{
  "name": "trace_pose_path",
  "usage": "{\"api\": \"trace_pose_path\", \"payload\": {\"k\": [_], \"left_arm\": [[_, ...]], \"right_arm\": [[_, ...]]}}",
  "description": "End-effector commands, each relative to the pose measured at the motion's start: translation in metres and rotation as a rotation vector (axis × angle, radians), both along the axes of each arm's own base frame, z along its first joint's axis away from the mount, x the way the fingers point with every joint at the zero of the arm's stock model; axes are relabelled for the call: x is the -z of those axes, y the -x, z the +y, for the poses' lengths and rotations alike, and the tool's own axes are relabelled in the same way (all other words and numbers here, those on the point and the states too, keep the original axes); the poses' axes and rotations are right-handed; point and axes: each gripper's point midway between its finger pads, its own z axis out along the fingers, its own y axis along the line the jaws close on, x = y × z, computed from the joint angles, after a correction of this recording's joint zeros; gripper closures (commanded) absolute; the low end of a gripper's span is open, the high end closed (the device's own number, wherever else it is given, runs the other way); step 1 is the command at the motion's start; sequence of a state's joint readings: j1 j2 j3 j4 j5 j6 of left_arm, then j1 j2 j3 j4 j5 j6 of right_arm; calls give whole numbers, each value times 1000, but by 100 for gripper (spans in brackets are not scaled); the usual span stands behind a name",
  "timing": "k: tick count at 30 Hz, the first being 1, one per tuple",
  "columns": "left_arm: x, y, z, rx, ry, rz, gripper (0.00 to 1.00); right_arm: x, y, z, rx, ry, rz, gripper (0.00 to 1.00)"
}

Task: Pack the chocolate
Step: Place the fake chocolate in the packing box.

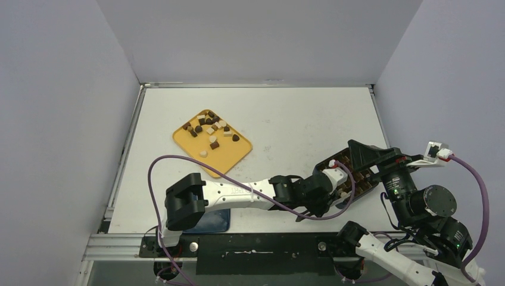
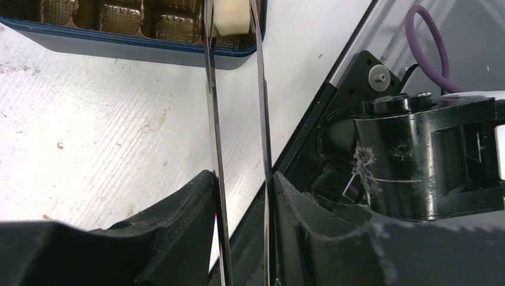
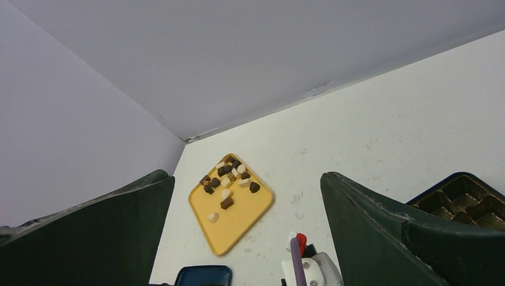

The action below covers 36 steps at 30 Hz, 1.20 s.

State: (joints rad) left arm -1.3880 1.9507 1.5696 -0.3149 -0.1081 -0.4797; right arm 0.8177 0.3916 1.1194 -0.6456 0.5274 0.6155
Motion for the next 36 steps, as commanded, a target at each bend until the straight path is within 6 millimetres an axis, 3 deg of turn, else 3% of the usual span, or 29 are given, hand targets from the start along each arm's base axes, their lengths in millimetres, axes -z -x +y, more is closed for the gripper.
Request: {"api": "trace_pose_path", "payload": {"k": [1, 10, 16, 20, 22, 26, 32, 36], "left_arm": [[-28, -2, -15, 7, 67, -35, 63], [-38, -4, -16, 2, 82, -45, 62], [-89, -7, -18, -15, 170, -71, 66], [-114, -20, -1, -79, 187, -130, 67], [-119, -33, 14, -135, 170, -156, 67], [-110, -67, 58, -289, 83, -197, 67], [-77, -117, 144, -465, -41, -140, 67], [-71, -149, 208, -597, -90, -125, 66]], "right_arm": [[-6, -2, 4, -9, -4, -11, 0], [-4, -3, 7, -18, -1, -5, 0], [-5, -1, 12, -45, -9, -4, 0], [-3, -1, 13, -49, -11, 1, 0], [-1, -2, 14, -46, -11, 7, 0], [3, -4, 20, -59, -25, 19, 0], [21, -12, 44, -123, -20, 47, 0], [40, -23, 70, -183, 24, 86, 0]]}}
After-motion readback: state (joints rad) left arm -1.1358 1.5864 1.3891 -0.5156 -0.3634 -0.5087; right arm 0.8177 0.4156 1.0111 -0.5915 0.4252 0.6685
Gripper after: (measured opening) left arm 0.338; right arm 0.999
